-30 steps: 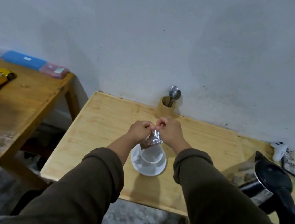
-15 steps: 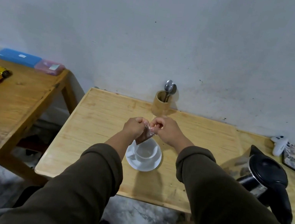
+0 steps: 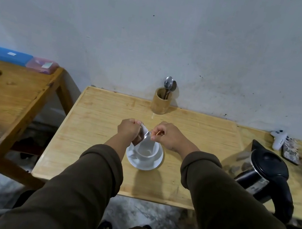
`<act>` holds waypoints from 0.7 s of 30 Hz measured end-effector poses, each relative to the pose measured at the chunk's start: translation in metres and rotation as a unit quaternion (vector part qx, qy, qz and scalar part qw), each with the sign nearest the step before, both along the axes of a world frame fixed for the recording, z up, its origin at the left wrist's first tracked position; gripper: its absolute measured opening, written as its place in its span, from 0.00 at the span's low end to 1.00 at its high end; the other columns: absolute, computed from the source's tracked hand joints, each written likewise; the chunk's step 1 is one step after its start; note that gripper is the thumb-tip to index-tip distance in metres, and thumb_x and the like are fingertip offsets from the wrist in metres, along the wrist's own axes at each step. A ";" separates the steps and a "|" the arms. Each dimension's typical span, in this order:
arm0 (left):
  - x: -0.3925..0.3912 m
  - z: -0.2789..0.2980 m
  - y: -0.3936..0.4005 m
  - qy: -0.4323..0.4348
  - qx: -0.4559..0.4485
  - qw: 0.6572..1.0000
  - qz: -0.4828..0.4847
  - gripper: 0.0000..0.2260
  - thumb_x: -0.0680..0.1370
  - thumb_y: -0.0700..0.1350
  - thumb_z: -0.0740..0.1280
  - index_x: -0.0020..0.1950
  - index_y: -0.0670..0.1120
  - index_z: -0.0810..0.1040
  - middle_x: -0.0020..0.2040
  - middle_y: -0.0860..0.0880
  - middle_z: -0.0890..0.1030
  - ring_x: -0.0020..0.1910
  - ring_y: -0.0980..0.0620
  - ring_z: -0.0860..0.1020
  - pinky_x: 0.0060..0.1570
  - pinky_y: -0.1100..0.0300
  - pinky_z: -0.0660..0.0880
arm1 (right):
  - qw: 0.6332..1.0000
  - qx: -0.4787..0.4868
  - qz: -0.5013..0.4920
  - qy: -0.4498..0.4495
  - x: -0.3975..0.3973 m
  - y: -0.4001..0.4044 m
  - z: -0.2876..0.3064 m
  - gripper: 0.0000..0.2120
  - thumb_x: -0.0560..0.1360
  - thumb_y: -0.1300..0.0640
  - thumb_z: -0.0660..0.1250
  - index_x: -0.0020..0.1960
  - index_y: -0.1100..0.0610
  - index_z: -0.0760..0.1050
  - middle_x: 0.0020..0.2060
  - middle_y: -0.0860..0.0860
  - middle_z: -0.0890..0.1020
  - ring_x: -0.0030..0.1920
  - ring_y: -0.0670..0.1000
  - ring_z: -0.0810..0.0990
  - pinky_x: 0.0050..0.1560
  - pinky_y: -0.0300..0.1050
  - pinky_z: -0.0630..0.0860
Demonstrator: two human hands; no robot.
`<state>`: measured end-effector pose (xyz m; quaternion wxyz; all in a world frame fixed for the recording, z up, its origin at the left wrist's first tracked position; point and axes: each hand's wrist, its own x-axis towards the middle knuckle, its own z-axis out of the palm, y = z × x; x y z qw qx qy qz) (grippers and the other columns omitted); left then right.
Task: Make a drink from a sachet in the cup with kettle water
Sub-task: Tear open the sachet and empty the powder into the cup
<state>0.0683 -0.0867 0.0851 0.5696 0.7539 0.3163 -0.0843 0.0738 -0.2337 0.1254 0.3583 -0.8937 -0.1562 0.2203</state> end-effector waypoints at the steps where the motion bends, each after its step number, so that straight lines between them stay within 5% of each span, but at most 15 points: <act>1: -0.002 0.000 -0.002 0.002 0.015 1.000 -0.010 0.12 0.78 0.45 0.60 0.52 0.45 0.83 0.53 0.44 0.84 0.56 0.43 0.79 0.60 0.55 0.75 | 1.000 -0.007 -0.006 -0.015 -0.002 0.001 -0.003 0.00 0.70 0.64 0.70 0.41 0.60 0.80 0.45 0.50 0.75 0.44 0.48 0.74 0.50 0.42 0.72; 5: -0.004 -0.005 -0.005 0.028 0.053 0.996 -0.070 0.12 0.78 0.43 0.62 0.53 0.42 0.83 0.41 0.42 0.84 0.39 0.44 0.82 0.40 0.63 0.75 | 0.996 -0.023 -0.037 -0.077 -0.007 -0.001 -0.015 0.03 0.69 0.67 0.69 0.39 0.64 0.81 0.52 0.55 0.78 0.49 0.53 0.78 0.49 0.40 0.73; 10: -0.001 -0.009 -0.007 0.051 0.154 0.977 -0.142 0.12 0.78 0.44 0.62 0.54 0.43 0.83 0.57 0.46 0.83 0.58 0.46 0.79 0.52 0.62 0.73 | 0.998 -0.033 -0.050 -0.031 -0.019 0.000 -0.019 0.09 0.69 0.68 0.63 0.38 0.55 0.77 0.37 0.49 0.80 0.39 0.48 0.75 0.36 0.31 0.68; 13: 0.002 -0.008 -0.008 0.064 0.229 0.953 -0.188 0.10 0.77 0.46 0.63 0.51 0.44 0.81 0.54 0.46 0.84 0.57 0.47 0.79 0.54 0.60 0.73 | 0.998 -0.029 -0.052 -0.023 -0.024 0.001 -0.025 0.11 0.70 0.69 0.61 0.41 0.55 0.77 0.36 0.51 0.79 0.41 0.51 0.77 0.42 0.37 0.74; 18: 0.009 -0.003 -0.009 0.113 0.278 0.929 -0.215 0.15 0.75 0.40 0.61 0.28 0.46 0.66 0.28 0.51 0.69 0.28 0.54 0.69 0.31 0.65 0.66 | 0.998 -0.011 -0.062 -0.007 -0.030 0.000 -0.029 0.09 0.67 0.70 0.66 0.45 0.60 0.78 0.39 0.52 0.79 0.40 0.50 0.76 0.45 0.40 0.75; 21: 0.010 0.002 -0.012 0.133 0.273 0.926 -0.224 0.17 0.76 0.42 0.60 0.27 0.46 0.63 0.26 0.51 0.67 0.26 0.54 0.65 0.26 0.66 0.60 | 0.996 -0.007 -0.081 -0.019 -0.030 0.000 -0.032 0.08 0.69 0.68 0.67 0.39 0.56 0.76 0.37 0.51 0.78 0.39 0.49 0.75 0.40 0.35 0.71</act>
